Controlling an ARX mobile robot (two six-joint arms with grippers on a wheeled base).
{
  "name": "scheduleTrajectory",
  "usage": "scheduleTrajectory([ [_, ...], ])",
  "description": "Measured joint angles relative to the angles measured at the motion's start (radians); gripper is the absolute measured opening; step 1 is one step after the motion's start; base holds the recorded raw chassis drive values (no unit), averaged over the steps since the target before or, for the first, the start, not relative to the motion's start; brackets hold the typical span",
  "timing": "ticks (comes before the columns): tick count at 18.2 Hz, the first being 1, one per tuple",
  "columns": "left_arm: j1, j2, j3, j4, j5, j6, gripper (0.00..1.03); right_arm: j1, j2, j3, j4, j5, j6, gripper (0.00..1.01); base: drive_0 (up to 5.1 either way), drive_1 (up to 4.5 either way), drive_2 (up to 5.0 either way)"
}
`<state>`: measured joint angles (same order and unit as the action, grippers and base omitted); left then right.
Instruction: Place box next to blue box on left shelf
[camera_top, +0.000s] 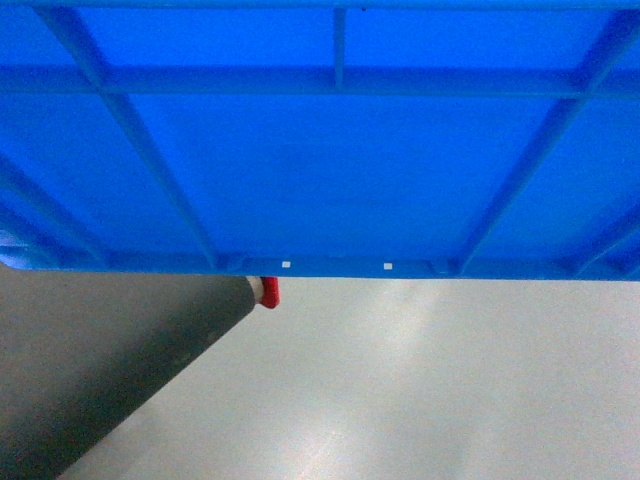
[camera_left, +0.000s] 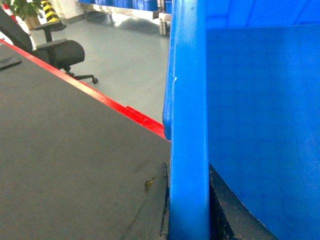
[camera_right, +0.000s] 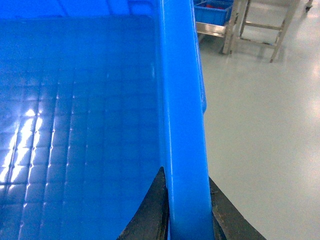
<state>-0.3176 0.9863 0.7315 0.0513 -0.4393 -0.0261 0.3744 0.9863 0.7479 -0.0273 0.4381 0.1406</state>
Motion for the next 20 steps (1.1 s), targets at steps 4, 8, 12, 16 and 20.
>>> scheduleTrajectory([
  [4,0.0,0.0,0.0,0.0,-0.001,0.0,0.12,0.0,0.0,0.0,-0.001,0.0,0.0,0.1,-1.7,-1.69,-1.7],
  [8,-0.001,0.0,0.0,0.0,-0.002,0.0,0.12,0.0,0.0,0.0,0.0,0.001,0.0,0.1,-1.7,-1.74,-1.7],
  [12,-0.001,0.0,0.0,0.0,-0.002,0.0,0.12,0.0,0.0,0.0,-0.001,0.001,-0.001,0.1,-1.7,-1.74,-1.7],
  [16,-0.001,0.0,0.0,0.0,-0.002,0.0,0.12,0.0,0.0,0.0,-0.001,0.001,-0.001,0.1,-1.7,-1.74,-1.7],
  [20,-0.001,0.0,0.0,0.0,-0.002,0.0,0.12,0.0,0.0,0.0,0.002,0.001,-0.002,0.1,-1.8,-1.81,-1.8],
])
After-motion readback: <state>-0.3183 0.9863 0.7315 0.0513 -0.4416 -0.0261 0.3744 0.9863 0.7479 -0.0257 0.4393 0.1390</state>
